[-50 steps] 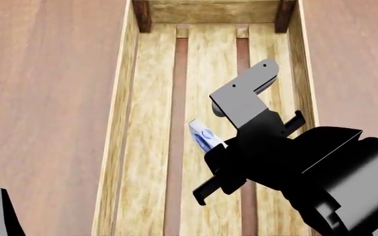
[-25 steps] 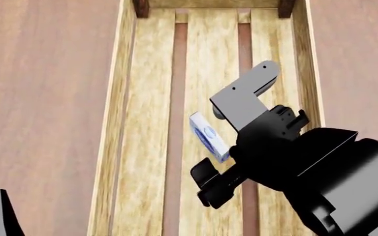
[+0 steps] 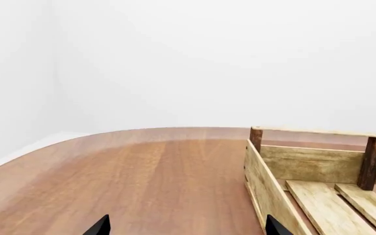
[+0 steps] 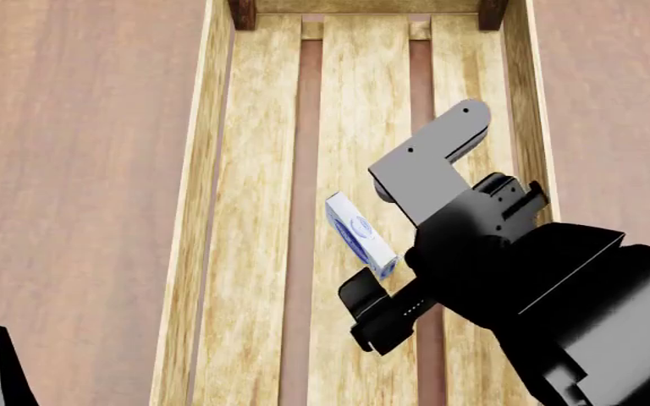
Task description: Pick up the cream cheese and put it in the tray.
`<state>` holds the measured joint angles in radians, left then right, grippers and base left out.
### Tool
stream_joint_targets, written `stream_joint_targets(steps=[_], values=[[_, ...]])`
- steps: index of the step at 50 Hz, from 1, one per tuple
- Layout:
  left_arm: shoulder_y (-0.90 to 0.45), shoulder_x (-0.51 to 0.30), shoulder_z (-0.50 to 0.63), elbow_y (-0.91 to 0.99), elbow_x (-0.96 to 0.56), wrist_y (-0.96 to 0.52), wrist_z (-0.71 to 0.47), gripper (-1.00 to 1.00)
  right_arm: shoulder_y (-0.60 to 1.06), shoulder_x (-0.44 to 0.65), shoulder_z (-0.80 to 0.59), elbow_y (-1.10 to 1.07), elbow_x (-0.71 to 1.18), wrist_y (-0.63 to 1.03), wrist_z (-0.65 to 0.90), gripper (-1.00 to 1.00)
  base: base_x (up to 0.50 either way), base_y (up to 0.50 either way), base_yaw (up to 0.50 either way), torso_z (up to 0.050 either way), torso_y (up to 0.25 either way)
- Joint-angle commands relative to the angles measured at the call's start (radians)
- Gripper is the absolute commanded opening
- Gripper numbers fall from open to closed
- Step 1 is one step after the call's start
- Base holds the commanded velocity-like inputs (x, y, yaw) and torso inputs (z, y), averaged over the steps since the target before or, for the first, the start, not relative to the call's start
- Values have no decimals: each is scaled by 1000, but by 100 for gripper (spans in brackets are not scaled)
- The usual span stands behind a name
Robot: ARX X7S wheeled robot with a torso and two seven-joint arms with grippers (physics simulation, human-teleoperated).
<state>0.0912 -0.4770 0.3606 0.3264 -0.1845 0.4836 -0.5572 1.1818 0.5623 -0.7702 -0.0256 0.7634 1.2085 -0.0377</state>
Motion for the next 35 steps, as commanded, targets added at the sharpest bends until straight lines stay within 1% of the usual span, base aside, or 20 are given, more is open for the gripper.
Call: stream_joint_targets(steps=[1, 14, 18, 25, 30, 35], values=[[-2, 1, 3, 0, 6, -2, -1, 100, -13, 38, 69, -104, 51, 43, 58, 100, 0, 0, 0, 0, 0], [2, -7, 1, 18, 13, -13, -6, 100, -12, 105, 203, -329, 175, 200, 203, 100, 0, 0, 0, 0, 0], [-2, -8, -1, 20, 10, -16, -7, 100, -3, 125, 274, -385, 233, 253, 248, 100, 0, 0, 0, 0, 0], [1, -10, -3, 25, 15, -20, -12, 100, -27, 163, 376, -439, 306, 269, 301, 100, 0, 0, 0, 0, 0], [1, -12, -5, 36, 15, -31, -16, 100, -43, 190, 387, -457, 318, 253, 306, 100, 0, 0, 0, 0, 0], [1, -14, -6, 41, 21, -37, -19, 100, -65, 216, 448, -486, 362, 241, 331, 100, 0, 0, 0, 0, 0]])
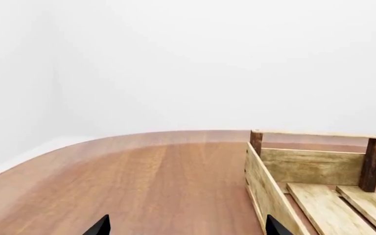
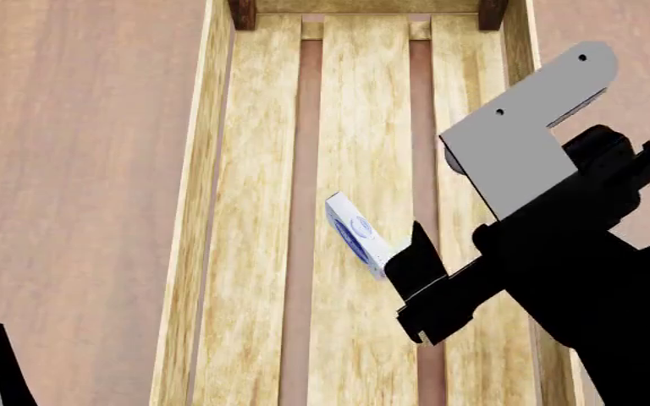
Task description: Pick up the cream cheese and put it in the tray.
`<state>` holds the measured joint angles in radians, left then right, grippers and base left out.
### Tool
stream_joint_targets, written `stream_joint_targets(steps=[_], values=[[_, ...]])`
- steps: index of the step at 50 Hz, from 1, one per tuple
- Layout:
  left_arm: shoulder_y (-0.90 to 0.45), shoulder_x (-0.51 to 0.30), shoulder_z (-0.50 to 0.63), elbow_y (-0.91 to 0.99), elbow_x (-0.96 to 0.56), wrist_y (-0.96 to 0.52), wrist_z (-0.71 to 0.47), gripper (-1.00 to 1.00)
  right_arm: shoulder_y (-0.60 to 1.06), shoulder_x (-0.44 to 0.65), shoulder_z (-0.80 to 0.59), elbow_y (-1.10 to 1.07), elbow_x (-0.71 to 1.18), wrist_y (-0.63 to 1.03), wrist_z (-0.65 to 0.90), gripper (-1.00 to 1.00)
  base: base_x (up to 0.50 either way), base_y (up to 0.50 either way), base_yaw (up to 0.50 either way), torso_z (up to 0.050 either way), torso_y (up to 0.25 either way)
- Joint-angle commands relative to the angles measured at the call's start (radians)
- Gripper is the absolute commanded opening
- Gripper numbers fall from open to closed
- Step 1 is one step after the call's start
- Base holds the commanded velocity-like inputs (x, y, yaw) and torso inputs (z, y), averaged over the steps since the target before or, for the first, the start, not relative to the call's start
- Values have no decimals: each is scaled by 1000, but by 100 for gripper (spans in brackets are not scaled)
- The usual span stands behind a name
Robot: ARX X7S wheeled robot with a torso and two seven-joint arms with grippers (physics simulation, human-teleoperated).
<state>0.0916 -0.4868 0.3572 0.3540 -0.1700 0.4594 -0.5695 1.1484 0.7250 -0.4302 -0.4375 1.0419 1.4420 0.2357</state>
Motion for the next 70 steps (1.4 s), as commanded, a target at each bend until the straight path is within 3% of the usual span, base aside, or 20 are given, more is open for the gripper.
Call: stream_joint_targets(steps=[1, 15, 32, 42, 55, 67, 70], values=[[1, -5, -3, 16, 9, -17, -8, 100, -38, 59, 132, -78, 98, 5, 66, 100, 0, 0, 0, 0, 0], [-17, -26, -30, 54, 9, -77, -26, 100, -258, 188, 319, -95, 106, -171, 43, 100, 0, 0, 0, 0, 0], [-129, -99, -82, 217, -38, -313, -42, 100, -643, 199, 554, -91, 24, -444, -10, 100, 0, 0, 0, 0, 0], [-318, -133, -90, 291, -93, -542, -16, 100, -690, 186, 560, -84, -32, -496, -8, 100, 0, 0, 0, 0, 0], [-687, -168, -64, 400, -194, -905, 15, 100, -642, 122, 564, -139, -142, -583, 103, 100, 0, 0, 0, 0, 0], [-878, -173, -99, 525, -258, -1065, -10, 100, -682, 95, 646, -303, -306, -721, 241, 100, 0, 0, 0, 0, 0], [-862, -182, -94, 547, -212, -1006, -11, 100, -697, 101, 658, -345, -309, -715, 260, 100, 0, 0, 0, 0, 0]])
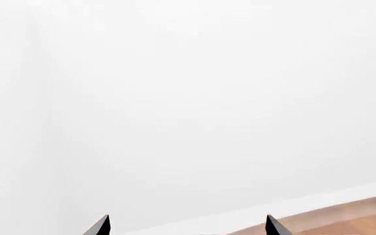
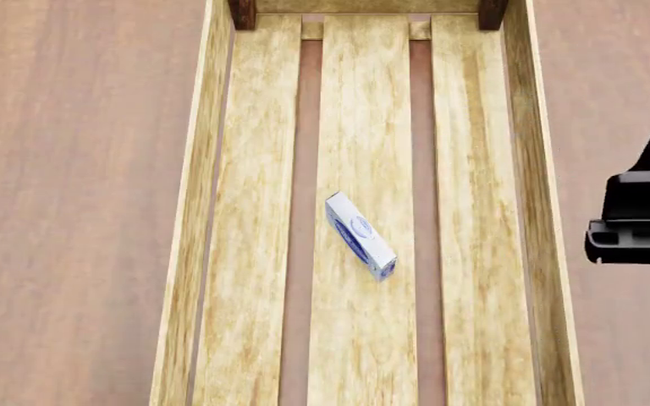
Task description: Pick up the cream cheese and put it in the tray.
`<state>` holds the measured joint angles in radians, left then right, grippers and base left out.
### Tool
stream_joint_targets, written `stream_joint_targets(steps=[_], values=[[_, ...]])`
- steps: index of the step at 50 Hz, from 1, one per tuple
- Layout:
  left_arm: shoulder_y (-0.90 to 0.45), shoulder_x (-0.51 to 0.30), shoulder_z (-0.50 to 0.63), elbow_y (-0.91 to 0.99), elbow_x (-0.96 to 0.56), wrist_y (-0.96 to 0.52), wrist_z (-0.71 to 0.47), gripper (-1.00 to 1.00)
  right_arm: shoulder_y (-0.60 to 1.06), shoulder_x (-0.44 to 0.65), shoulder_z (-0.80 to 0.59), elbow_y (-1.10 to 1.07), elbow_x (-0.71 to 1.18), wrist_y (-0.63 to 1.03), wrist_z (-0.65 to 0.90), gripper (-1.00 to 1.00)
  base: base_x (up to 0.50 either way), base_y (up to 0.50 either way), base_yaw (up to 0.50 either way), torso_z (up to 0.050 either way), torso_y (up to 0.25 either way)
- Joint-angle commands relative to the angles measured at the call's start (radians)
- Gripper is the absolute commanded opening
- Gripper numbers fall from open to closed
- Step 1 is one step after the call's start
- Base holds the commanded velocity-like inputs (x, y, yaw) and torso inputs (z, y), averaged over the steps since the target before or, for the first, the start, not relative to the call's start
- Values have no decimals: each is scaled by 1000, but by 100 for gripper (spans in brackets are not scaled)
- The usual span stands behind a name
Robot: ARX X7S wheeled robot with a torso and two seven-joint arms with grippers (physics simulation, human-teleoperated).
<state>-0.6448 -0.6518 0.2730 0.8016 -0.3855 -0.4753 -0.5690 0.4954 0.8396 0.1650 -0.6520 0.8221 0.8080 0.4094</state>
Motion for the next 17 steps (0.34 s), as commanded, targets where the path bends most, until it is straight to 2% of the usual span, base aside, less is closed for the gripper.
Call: stream_joint_targets(steps=[1, 7, 12, 17], values=[[-124, -16, -12, 105, -6, -76, -10, 100, -50, -16, 68, -141, -100, -93, 91, 100, 0, 0, 0, 0, 0], [-135, -24, -31, 135, 4, -70, -26, 100, -102, -18, 94, -216, -176, -146, 117, 100, 0, 0, 0, 0, 0], [-172, -37, -76, 181, -52, -115, -36, 100, -156, -29, 104, -249, -266, -228, 120, 100, 0, 0, 0, 0, 0], [-211, -52, -101, 232, -95, -161, -57, 100, -177, -20, 120, -279, -276, -227, 129, 100, 0, 0, 0, 0, 0]])
